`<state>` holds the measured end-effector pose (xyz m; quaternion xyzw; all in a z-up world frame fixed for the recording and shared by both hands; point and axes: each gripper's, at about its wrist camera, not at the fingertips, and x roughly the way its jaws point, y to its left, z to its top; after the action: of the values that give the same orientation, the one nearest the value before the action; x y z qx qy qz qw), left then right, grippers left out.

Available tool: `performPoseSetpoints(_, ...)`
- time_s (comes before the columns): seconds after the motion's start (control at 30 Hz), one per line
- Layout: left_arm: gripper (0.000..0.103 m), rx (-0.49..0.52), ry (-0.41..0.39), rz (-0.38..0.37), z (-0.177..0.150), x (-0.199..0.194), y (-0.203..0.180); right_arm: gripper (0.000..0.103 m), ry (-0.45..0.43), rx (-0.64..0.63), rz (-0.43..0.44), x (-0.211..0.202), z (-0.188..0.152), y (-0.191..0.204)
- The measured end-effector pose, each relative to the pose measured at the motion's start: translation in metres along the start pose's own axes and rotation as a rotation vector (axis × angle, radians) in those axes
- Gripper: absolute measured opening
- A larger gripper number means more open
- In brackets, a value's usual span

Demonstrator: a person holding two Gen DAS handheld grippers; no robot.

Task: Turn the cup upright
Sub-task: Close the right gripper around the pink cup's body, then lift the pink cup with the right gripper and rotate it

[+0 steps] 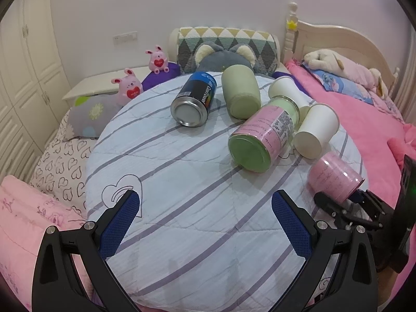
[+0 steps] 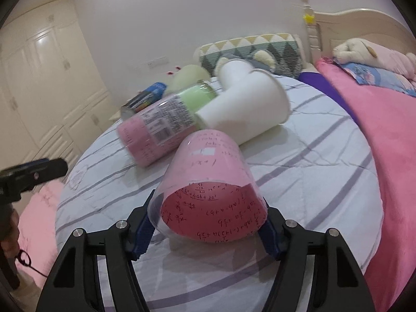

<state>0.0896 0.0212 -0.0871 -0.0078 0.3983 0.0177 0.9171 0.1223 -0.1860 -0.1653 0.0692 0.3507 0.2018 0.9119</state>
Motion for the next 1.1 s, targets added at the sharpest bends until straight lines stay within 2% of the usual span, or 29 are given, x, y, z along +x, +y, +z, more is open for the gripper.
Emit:
performPoseSetpoints(0.2,0.103,-0.024,-0.013,0.004,-0.004,-0.011,0.016,0.069,0.07,-0.116,0.101,0.003,0.002,0.032)
performPoseSetpoints(0.37,0.103,-0.059,-0.015,0.016,-0.011,-0.016,0.033,0.069,0.16,-0.232,0.274,0.02,0.002,0.066)
performPoseSetpoints(0.53,0.103,-0.086,-0.009,0.028,-0.016,-0.018,0.049,0.069,0.253,-0.281,0.465,0.041,0.0,0.077)
performPoseSetpoints(0.67,0.103,-0.083,0.0,0.019,-0.016,-0.014,0.052,0.07,0.3,-0.328,0.542,0.052,0.003,0.076)
performPoseSetpoints(0.77,0.103,-0.059,-0.001,0.006,-0.015,-0.012,0.048,0.073,0.303,-0.37,0.494,0.052,0.007,0.078)
performPoseSetpoints(0.83,0.103,-0.043,0.004,-0.01,-0.014,-0.011,0.045,0.081,0.286,-0.396,0.437,0.05,0.008,0.078)
performPoseSetpoints(0.93,0.103,-0.016,0.017,-0.047,-0.012,-0.007,0.039,0.081,0.279,-0.418,0.38,0.049,0.012,0.075)
performPoseSetpoints(1.1,0.103,-0.003,0.024,-0.051,-0.012,-0.005,0.037,0.081,0.224,-0.394,0.315,0.03,0.011,0.062)
